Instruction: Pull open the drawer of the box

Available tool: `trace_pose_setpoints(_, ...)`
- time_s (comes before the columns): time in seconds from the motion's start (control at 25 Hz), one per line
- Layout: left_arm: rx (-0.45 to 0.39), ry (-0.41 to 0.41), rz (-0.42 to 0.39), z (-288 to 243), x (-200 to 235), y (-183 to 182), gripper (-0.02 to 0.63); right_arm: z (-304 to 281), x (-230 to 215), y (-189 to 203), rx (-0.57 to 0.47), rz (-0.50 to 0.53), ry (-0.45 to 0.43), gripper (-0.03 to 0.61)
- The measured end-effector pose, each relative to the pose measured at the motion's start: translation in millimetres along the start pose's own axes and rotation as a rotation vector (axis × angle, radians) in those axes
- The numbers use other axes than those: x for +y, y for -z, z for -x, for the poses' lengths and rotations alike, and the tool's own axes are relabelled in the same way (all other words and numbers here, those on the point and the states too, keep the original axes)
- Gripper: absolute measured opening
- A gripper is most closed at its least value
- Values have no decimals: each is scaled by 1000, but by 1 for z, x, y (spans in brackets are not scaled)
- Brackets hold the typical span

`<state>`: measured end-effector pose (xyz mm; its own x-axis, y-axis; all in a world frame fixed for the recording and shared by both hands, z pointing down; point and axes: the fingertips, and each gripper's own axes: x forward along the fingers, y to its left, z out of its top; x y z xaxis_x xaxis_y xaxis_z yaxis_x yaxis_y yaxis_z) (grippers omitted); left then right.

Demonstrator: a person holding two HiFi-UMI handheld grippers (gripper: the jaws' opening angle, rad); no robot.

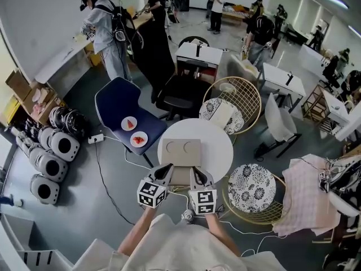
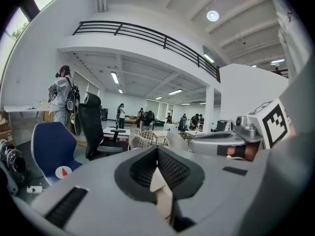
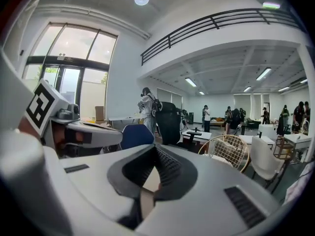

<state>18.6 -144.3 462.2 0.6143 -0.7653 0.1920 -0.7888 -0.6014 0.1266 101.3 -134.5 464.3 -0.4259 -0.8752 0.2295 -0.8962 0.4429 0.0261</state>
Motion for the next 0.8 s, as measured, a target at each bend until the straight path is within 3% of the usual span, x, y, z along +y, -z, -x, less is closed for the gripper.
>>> trace_pose_setpoints(0.28,-15,70,-6,69,-31,19,11,63,49,3,-25,-36,78,15)
trace_pose_setpoints(0.6,22,157,-1,153,-66,57,11,132,120,38,19,-64,159,15)
trace_pose_setpoints(0.8,30,182,8,182,-81,69,11,160,140,44,22,-79,194,15)
